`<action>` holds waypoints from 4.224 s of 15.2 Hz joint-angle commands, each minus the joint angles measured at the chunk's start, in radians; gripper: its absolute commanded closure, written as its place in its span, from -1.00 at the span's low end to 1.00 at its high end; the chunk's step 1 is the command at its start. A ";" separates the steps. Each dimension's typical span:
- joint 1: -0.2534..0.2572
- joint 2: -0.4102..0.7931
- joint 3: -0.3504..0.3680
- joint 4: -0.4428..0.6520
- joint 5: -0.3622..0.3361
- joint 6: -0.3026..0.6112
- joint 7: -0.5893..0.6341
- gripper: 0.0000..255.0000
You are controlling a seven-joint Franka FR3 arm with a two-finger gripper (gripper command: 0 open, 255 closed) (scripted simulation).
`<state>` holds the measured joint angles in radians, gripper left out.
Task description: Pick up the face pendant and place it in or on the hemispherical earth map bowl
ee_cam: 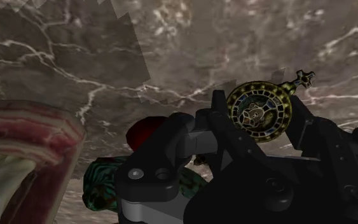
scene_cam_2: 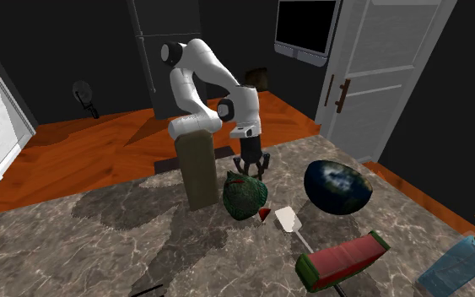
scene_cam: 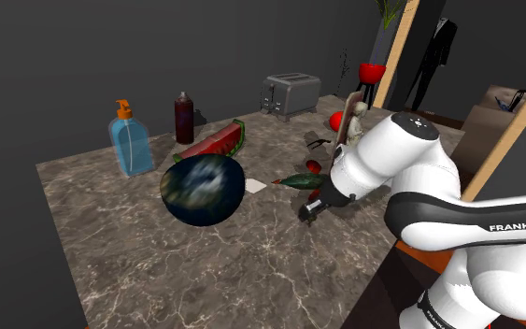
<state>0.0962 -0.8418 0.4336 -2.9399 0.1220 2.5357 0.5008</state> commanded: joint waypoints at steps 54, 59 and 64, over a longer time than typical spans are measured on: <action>-0.243 0.597 0.289 0.993 -0.280 -0.431 0.274 1.00; -0.260 0.793 0.388 1.133 -0.450 -0.458 0.408 1.00; -0.260 0.797 0.388 1.070 -0.466 -0.396 0.432 1.00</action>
<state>-0.1641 -0.0505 0.8197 -1.8631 -0.3359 2.1298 0.9259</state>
